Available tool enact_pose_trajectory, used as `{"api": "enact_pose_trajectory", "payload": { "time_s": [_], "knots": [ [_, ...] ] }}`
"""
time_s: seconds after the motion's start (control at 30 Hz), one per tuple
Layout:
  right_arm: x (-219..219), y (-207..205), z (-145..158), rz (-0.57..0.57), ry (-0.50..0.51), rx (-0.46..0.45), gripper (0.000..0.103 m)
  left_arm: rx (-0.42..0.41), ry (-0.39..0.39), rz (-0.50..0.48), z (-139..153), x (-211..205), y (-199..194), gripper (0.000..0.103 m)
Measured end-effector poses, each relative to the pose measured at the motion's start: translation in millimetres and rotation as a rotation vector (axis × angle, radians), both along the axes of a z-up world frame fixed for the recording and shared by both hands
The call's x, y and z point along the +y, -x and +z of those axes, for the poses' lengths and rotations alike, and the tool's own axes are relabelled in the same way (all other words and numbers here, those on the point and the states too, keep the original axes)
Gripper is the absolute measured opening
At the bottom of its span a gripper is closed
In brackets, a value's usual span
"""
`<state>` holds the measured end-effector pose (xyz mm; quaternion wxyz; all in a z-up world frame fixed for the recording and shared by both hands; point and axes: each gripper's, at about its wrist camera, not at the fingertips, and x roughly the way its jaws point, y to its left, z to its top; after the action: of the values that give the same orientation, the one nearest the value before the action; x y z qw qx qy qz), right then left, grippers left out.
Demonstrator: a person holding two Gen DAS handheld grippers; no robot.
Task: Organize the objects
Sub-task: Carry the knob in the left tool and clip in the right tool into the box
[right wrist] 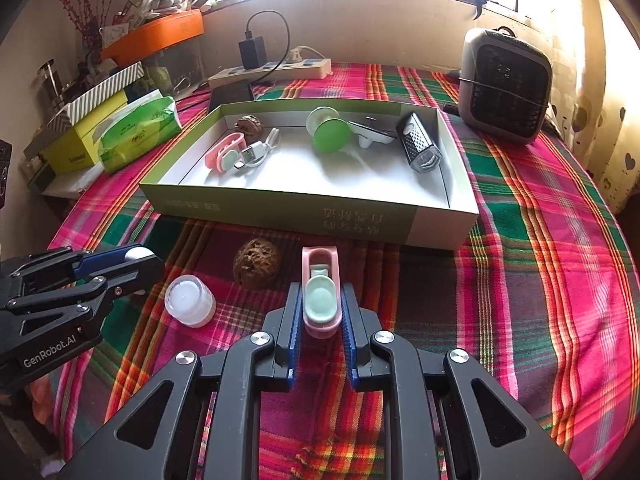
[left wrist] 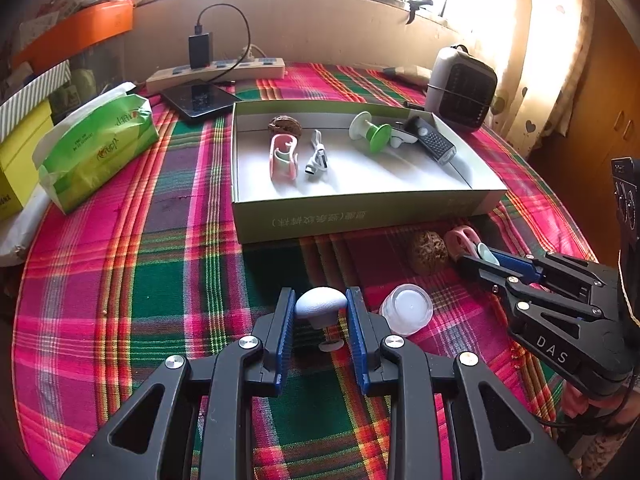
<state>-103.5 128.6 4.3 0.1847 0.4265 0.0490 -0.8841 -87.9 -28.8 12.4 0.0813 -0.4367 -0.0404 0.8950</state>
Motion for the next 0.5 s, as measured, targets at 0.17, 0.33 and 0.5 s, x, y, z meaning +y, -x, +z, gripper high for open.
{"api": "enact_pose_trajectory", "payload": {
  "time_s": [0.17,0.33,0.5],
  "knots": [
    [1.8,-1.1,3.1,-0.001,0.004,0.006,0.019,0.016,0.007,0.0,5.2,1.8,-1.6,0.024],
    [2.3,-3.0,9.6,0.005,0.017,0.022,0.019,0.033,0.01,-0.004,11.8,4.2,-2.5,0.024],
    [2.5,-4.7,14.7,0.01,0.026,0.032,0.019,0.049,0.016,-0.011,18.6,6.6,-3.6,0.024]
  ]
}}
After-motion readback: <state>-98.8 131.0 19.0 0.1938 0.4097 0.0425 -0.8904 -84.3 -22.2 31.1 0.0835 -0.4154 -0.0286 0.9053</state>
